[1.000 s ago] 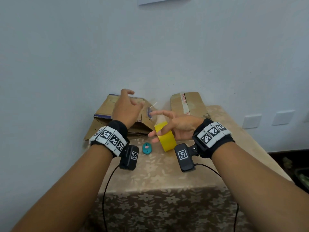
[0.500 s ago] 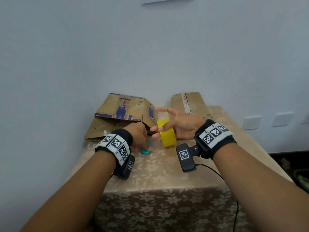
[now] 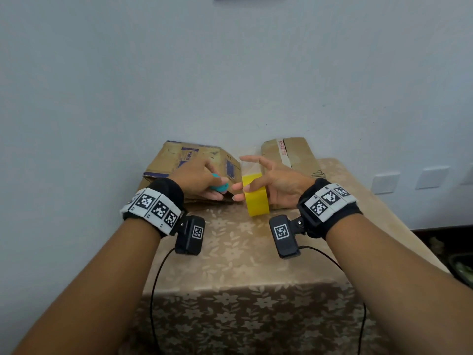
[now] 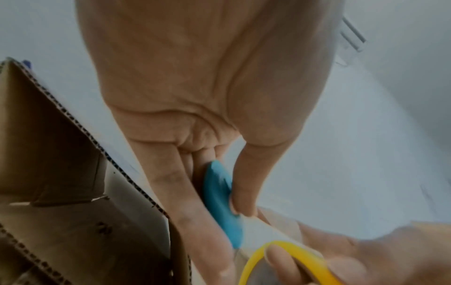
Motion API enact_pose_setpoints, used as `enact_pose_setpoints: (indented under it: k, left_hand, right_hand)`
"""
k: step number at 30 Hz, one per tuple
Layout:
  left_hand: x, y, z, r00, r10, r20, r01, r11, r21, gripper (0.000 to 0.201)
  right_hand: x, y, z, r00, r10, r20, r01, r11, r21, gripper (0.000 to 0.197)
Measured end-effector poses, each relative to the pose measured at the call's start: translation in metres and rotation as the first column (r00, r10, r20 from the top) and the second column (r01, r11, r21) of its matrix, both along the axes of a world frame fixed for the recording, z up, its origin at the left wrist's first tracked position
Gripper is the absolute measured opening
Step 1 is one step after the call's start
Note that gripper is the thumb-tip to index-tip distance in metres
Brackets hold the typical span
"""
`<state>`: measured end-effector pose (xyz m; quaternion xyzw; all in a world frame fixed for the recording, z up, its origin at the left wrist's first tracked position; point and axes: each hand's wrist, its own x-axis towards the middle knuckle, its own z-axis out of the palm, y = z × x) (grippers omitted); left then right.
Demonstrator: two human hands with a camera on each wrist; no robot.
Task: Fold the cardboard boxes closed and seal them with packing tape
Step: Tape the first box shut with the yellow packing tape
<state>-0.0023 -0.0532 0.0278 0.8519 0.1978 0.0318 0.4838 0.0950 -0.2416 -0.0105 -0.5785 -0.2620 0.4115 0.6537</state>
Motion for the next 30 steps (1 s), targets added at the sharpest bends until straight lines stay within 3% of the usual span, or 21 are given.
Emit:
enact_pose_setpoints:
  k: [2, 6, 9, 14, 20, 26, 30]
  left_hand:
    - [-0.001, -0.001, 0.004, 1.000, -0.001, 0.025, 0.003, 0.998, -0.066, 0.012]
    - [0.002, 0.001, -0.001, 0.998, -0.004, 0.065, 0.010, 0.995, -0.096, 0.029]
    - [0.002, 0.002, -0.003, 0.997, -0.039, 0.074, 0.053, 0.978, -0.202, 0.029]
    - [0.004, 0.005, -0.002, 0.991, -0.089, 0.104, 0.102, 0.985, -0.135, 0.024]
    - [0.005, 0.005, -0.008, 0.995, -0.097, 0.020, 0.099, 0.976, -0.196, 0.023]
    - [0.009, 0.004, -0.010, 0.971, 0.021, 0.239, -0.017, 1.000, -0.018, 0.030]
    - [0.009, 0.008, -0.009, 0.955, 0.060, 0.292, -0.040, 0.996, -0.075, 0.029]
  right_hand:
    - [0.000, 0.000, 0.000, 1.000, -0.005, 0.007, 0.005, 1.000, 0.003, 0.076]
    - [0.001, 0.001, 0.000, 1.000, -0.007, -0.002, 0.007, 1.000, -0.004, 0.078]
    - [0.002, 0.002, -0.002, 1.000, -0.007, -0.002, 0.007, 1.000, -0.017, 0.078]
    - [0.001, 0.004, -0.003, 1.000, -0.005, 0.004, 0.005, 1.000, -0.020, 0.078]
    - [-0.002, 0.005, -0.004, 0.999, 0.001, 0.034, 0.000, 1.000, -0.014, 0.077]
    - [-0.001, 0.004, -0.004, 1.000, -0.001, 0.028, 0.001, 1.000, -0.005, 0.077]
    - [0.000, 0.004, -0.004, 1.000, -0.006, 0.018, 0.006, 1.000, -0.015, 0.078]
